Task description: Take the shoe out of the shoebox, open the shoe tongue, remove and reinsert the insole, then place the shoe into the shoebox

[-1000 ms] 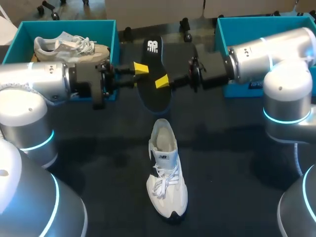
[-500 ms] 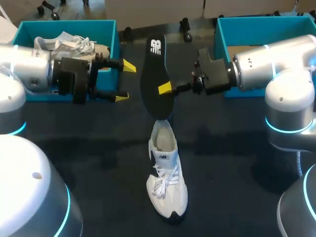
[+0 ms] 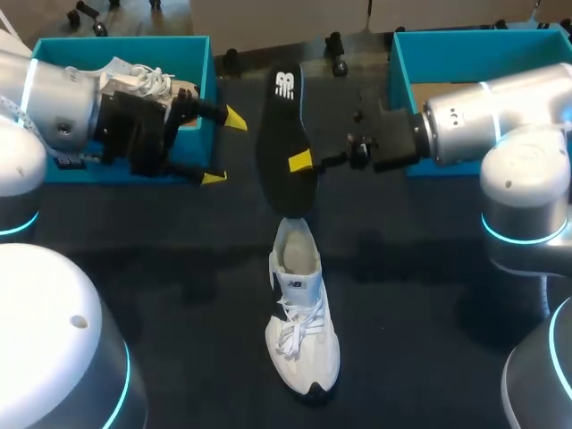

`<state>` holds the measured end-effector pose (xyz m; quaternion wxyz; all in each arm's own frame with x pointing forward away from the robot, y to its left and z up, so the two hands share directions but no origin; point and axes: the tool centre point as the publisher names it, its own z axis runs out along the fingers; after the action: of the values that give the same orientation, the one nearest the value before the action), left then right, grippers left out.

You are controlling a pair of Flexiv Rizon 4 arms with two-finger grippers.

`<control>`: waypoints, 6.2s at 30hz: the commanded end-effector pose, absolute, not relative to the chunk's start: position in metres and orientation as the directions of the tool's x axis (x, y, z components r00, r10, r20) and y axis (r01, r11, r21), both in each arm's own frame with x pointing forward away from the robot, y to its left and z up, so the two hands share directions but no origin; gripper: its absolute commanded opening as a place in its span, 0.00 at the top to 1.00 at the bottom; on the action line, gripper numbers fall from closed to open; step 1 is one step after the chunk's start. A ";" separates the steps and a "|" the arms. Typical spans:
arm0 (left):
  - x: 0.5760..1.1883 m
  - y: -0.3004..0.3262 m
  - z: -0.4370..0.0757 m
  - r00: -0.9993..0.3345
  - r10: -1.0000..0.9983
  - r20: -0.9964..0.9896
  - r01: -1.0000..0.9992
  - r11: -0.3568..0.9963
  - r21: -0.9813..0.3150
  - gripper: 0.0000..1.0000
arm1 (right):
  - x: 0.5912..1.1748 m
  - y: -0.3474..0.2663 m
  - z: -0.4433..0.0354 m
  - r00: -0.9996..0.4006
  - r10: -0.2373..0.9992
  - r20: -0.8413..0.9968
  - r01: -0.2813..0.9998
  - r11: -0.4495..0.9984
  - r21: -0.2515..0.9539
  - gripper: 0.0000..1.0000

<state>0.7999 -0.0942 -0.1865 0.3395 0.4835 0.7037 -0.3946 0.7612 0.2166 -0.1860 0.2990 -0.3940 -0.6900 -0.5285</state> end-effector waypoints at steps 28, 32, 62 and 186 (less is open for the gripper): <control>0.748 -0.079 -0.245 -0.824 0.523 -0.218 0.566 0.739 -0.365 0.00 | 0.756 0.196 -0.212 -0.662 0.289 0.692 0.736 0.074 0.673 1.00; 0.744 -0.079 -0.267 -0.888 0.447 -0.110 0.455 0.817 -0.354 0.00 | 0.755 0.204 -0.225 -0.714 0.279 0.642 0.679 0.053 0.732 1.00; 0.727 -0.084 -0.304 -0.960 0.281 0.017 0.259 0.905 -0.337 0.00 | 0.756 0.217 -0.254 -0.818 0.228 0.529 0.545 0.010 0.838 1.00; 0.709 -0.084 -0.350 -0.970 0.240 0.043 0.218 0.931 -0.294 0.00 | 0.754 0.209 -0.273 -0.877 0.136 0.461 0.466 0.005 0.885 1.00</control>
<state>0.7099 -0.0846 -0.3506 -0.0396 0.1168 0.9815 -0.1463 0.7535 0.2100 -0.2756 0.1233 -0.2138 -0.6971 -0.6732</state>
